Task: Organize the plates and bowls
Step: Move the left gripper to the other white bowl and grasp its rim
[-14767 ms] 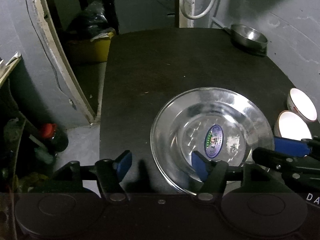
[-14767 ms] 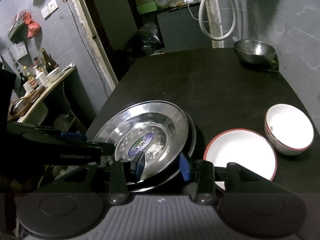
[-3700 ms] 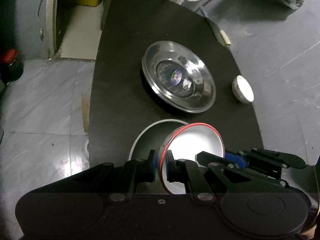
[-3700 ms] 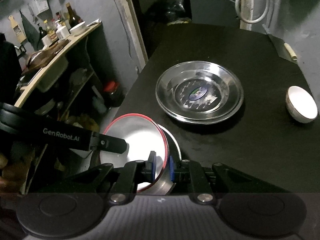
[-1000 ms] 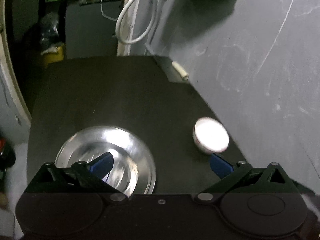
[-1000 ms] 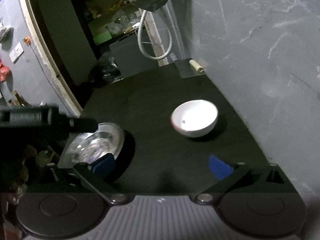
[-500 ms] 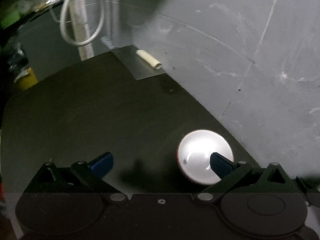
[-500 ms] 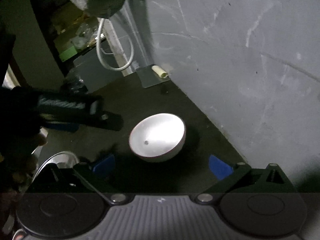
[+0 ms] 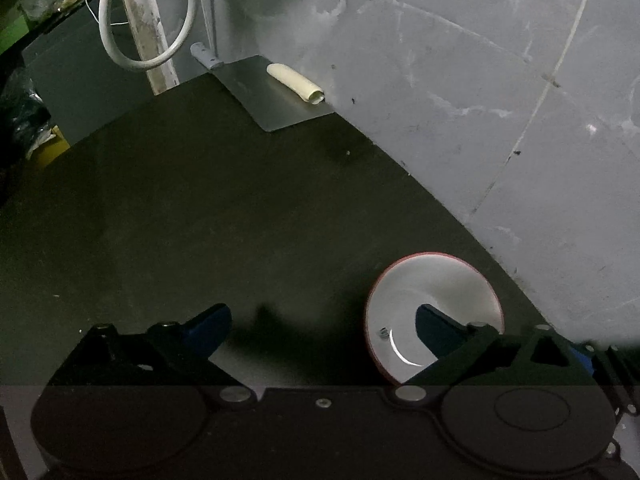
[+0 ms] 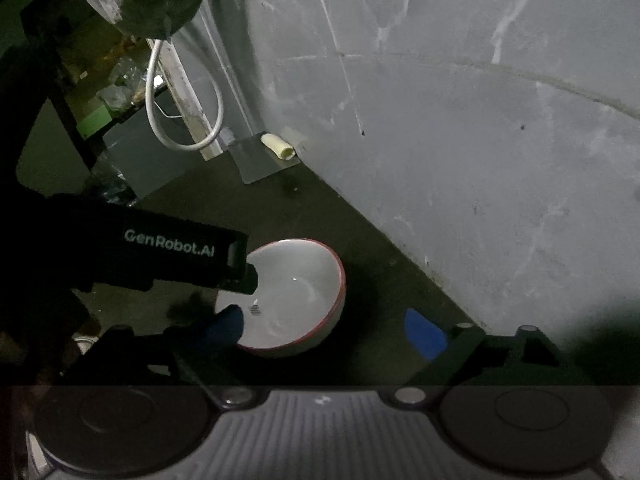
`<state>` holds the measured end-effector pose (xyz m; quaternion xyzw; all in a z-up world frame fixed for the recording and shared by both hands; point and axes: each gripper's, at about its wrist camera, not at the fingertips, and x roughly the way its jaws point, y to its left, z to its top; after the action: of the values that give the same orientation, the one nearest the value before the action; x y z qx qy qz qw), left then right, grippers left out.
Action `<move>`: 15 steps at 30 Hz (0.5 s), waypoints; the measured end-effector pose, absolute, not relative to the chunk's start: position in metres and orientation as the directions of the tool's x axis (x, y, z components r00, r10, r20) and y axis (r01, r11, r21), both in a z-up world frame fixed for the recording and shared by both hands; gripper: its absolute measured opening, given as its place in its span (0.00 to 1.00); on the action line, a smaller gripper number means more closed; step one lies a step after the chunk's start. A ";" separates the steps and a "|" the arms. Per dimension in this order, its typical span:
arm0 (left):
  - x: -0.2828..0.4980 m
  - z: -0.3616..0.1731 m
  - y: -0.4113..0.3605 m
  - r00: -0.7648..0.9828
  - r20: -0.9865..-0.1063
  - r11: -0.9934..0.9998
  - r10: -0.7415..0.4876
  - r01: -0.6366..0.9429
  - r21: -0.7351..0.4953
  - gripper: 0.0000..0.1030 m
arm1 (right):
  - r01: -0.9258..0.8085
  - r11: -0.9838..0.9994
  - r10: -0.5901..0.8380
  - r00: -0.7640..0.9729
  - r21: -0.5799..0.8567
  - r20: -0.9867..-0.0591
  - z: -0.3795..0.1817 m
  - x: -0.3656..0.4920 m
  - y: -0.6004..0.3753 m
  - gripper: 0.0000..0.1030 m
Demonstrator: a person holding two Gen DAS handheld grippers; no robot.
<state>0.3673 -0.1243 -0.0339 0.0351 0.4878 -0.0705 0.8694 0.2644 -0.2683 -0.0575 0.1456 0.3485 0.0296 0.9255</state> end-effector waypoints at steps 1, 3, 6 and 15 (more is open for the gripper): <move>0.367 -0.034 -0.124 0.521 -0.850 0.989 -0.081 0.149 -0.003 0.91 | 0.047 0.956 0.155 0.753 0.288 -0.639 -0.058 0.265 -0.268 0.82; 0.365 -0.035 -0.122 0.524 -0.848 0.991 -0.084 0.133 -0.016 0.86 | 0.046 0.958 0.153 0.752 0.284 -0.641 -0.060 0.266 -0.269 0.80; 0.362 -0.038 -0.119 0.516 -0.851 0.993 -0.098 0.113 -0.045 0.77 | 0.044 0.960 0.151 0.748 0.275 -0.646 -0.062 0.267 -0.269 0.73; 0.355 -0.048 -0.120 0.475 -0.869 0.987 -0.140 0.134 -0.086 0.57 | -0.011 0.957 0.204 0.737 0.291 -0.644 -0.064 0.269 -0.272 0.56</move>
<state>0.3548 -0.1196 -0.0483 -0.0031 0.5060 -0.0798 0.8588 0.2686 -0.2718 -0.0637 0.1350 0.3577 0.0581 0.9222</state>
